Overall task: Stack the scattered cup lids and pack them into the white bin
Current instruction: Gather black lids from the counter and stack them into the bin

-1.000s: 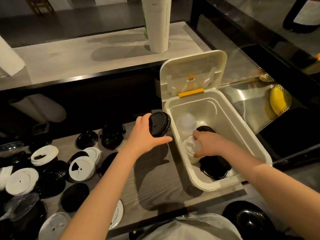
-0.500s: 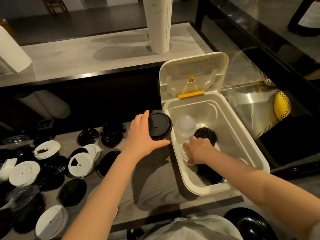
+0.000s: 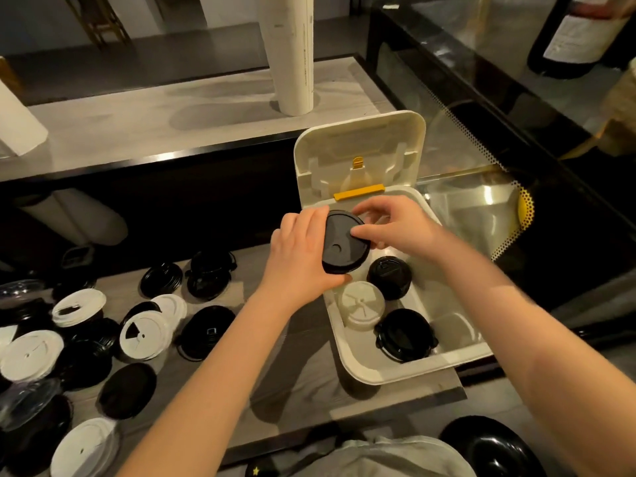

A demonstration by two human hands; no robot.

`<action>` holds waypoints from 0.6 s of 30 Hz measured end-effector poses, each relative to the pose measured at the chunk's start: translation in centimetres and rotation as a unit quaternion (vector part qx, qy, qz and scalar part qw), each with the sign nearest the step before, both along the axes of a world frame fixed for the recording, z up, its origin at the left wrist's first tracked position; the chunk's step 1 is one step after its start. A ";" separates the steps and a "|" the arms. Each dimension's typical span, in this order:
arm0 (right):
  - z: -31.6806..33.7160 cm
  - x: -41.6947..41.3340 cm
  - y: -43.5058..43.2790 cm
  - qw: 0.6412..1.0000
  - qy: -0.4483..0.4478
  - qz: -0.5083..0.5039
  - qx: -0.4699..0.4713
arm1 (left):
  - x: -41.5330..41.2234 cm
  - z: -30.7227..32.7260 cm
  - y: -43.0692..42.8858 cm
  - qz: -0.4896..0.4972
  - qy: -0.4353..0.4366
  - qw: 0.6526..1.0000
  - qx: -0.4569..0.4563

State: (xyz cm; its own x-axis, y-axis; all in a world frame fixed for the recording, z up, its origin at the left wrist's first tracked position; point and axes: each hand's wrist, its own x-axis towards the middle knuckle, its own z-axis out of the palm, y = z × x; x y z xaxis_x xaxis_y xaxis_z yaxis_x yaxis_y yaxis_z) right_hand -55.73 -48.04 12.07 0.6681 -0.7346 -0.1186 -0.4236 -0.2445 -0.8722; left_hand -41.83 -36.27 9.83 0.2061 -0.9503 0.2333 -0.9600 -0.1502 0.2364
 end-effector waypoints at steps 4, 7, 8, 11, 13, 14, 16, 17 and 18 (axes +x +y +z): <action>0.2 -0.8 -1.0 0.998 0.025 0.004 0.051 | -0.8 -0.1 -0.7 -0.020 -0.014 1.000 0.018; -0.2 -1.6 -2.3 0.998 0.049 -0.044 0.004 | -0.8 -0.8 -0.6 -0.008 0.017 0.999 0.050; -0.2 -2.0 -2.7 0.996 0.073 -0.051 -0.020 | -0.7 -1.2 -0.5 0.000 0.026 0.997 0.066; -0.4 -3.3 -3.3 0.967 0.234 0.035 -0.093 | -0.2 -2.8 0.0 0.011 0.034 0.992 0.120; -1.4 -3.7 -2.9 0.928 0.337 0.122 -0.098 | 0.0 -3.6 0.4 0.017 0.046 0.988 0.146; -2.2 -3.7 -2.6 0.916 0.362 0.151 -0.080 | 0.0 -3.9 0.6 0.019 0.054 0.986 0.155; -4.0 -3.7 -2.2 0.902 0.390 0.181 -0.046 | 0.0 -4.2 0.7 0.022 0.067 0.984 0.164; -4.8 -3.7 -2.1 0.893 0.406 0.190 -0.040 | 0.0 -4.3 0.7 0.023 0.067 0.984 0.165; -5.6 -3.7 -2.0 0.882 0.425 0.199 -0.040 | -0.1 -4.3 0.7 0.024 0.064 0.984 0.165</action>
